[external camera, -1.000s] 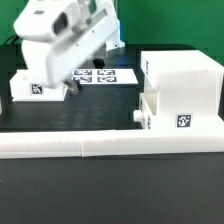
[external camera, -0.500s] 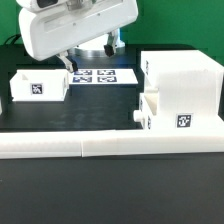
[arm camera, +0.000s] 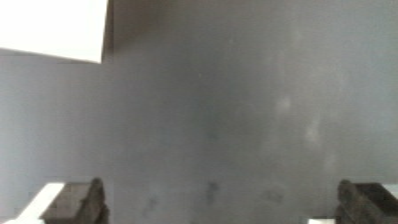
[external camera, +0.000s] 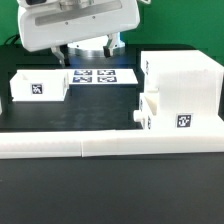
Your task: Assemble drawer
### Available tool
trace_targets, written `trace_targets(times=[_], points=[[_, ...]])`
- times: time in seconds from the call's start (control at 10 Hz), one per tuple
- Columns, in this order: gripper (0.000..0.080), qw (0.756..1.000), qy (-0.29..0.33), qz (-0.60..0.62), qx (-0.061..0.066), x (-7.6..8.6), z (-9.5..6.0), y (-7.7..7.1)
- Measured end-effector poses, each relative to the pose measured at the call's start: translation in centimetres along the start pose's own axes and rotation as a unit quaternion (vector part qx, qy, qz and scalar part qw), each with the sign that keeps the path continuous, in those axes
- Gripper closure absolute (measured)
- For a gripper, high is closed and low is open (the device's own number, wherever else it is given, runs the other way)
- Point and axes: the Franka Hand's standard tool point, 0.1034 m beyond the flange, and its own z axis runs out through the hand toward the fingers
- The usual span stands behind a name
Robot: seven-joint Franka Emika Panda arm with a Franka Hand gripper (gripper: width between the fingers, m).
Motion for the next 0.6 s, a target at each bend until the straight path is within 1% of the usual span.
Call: trace_targets(times=[0.1,0.2,0.4,0.5,0.6], points=[[0.0151,0.998,-0.001,0.057,-0.002,-1.0,0.7,0.1],[0.0151,0.997,0.005,0.081,-0.005,-1.9,1.9,0.2],[0.0151,0.997,0.025,0.078,-0.012,-3.2,3.8,0.6],[0.0151,0.997,0.018,0.08,-0.01,-3.5,3.9,0.4],[0.0151,0.997,0.022,0.079,-0.01,-3.2,3.7,0.4]])
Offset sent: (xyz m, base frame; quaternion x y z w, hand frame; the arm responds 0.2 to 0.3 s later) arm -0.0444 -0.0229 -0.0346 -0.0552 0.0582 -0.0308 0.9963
